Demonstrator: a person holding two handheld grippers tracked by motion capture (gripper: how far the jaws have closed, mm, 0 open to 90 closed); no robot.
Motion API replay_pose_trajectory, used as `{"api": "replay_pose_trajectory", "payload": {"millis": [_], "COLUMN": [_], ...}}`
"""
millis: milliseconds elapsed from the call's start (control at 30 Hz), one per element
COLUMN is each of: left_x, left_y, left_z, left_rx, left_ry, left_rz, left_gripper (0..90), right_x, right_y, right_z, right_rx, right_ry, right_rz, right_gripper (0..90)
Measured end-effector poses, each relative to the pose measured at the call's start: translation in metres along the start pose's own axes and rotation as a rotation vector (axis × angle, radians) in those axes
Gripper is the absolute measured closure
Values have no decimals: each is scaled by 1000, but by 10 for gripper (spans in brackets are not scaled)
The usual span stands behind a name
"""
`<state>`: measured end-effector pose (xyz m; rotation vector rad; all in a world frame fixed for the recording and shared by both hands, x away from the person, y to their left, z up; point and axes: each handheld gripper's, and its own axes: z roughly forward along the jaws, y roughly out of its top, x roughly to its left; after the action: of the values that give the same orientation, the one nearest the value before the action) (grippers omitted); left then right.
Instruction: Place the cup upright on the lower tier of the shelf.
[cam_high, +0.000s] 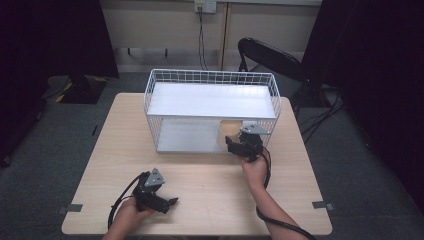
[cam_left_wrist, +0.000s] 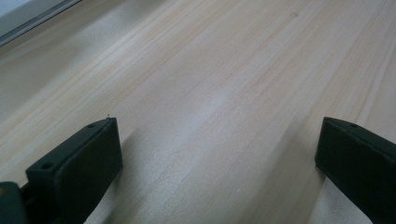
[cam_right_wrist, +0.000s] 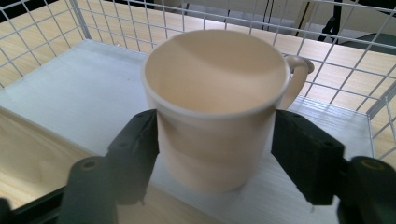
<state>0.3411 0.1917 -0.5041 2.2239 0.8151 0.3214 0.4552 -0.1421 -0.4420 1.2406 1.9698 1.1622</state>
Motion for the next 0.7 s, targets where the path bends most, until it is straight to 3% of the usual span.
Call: {"api": "replay_pose_trajectory", "payload": {"millis": [100, 400, 533, 700], "left_x": [0, 0, 0, 0], "left_y": [0, 0, 0, 0], "left_z": [0, 0, 0, 0], "left_rx": [0, 1, 0, 0], "left_ry": [0, 0, 0, 0], "left_rz": [0, 2, 0, 0], "left_gripper": [0, 0, 1, 1], "right_x": [0, 1, 1, 1], "right_y": [0, -2, 0, 0], "right_z": [1, 6, 7, 6], "right_rx": [-3, 14, 12, 12], "right_ry": [10, 19, 17, 18], "right_rz": [7, -3, -9, -11], "right_gripper": [418, 575, 613, 562]}}
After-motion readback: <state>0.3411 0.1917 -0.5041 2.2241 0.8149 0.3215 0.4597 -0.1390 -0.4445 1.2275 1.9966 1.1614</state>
